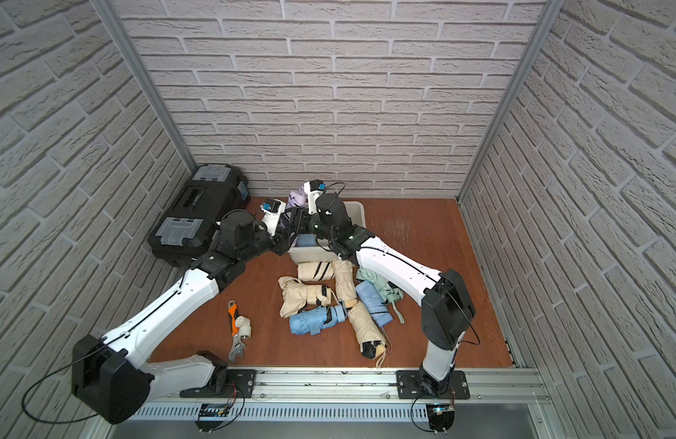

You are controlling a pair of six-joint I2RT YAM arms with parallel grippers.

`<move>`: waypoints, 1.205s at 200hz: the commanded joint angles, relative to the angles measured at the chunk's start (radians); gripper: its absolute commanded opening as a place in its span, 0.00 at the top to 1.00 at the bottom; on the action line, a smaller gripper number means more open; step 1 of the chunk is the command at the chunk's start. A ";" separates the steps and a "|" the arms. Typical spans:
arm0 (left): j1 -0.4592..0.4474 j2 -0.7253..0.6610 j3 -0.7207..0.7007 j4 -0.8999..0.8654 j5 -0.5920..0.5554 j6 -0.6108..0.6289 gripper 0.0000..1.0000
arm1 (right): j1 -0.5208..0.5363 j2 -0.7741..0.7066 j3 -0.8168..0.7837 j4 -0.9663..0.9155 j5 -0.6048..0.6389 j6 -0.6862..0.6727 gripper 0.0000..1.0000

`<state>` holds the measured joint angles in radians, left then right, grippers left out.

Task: Put the umbrella into the storage box
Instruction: Pick up the umbrella from the center of the board.

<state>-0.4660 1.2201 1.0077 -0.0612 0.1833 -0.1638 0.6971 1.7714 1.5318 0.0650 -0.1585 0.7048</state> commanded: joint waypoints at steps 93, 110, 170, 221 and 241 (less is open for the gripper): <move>0.001 -0.062 -0.014 0.104 0.008 0.020 0.02 | -0.055 0.048 0.090 -0.036 -0.043 0.049 0.76; 0.004 -0.077 -0.012 0.103 -0.001 0.000 0.02 | -0.086 0.027 0.085 -0.095 -0.043 0.025 0.76; 0.005 -0.131 -0.088 0.113 -0.123 -0.225 0.02 | -0.244 -0.047 0.069 -0.367 -0.079 -0.045 0.81; 0.080 -0.074 -0.072 -0.040 -0.251 -0.576 0.02 | -0.286 0.037 0.220 -0.589 -0.062 -0.142 0.83; 0.108 -0.019 -0.036 -0.134 -0.253 -0.646 0.04 | -0.288 0.096 0.292 -0.634 -0.063 -0.173 0.84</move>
<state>-0.3874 1.1492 0.9314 -0.0807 -0.0223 -0.6456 0.4042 1.8229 1.7313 -0.5262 -0.2111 0.5999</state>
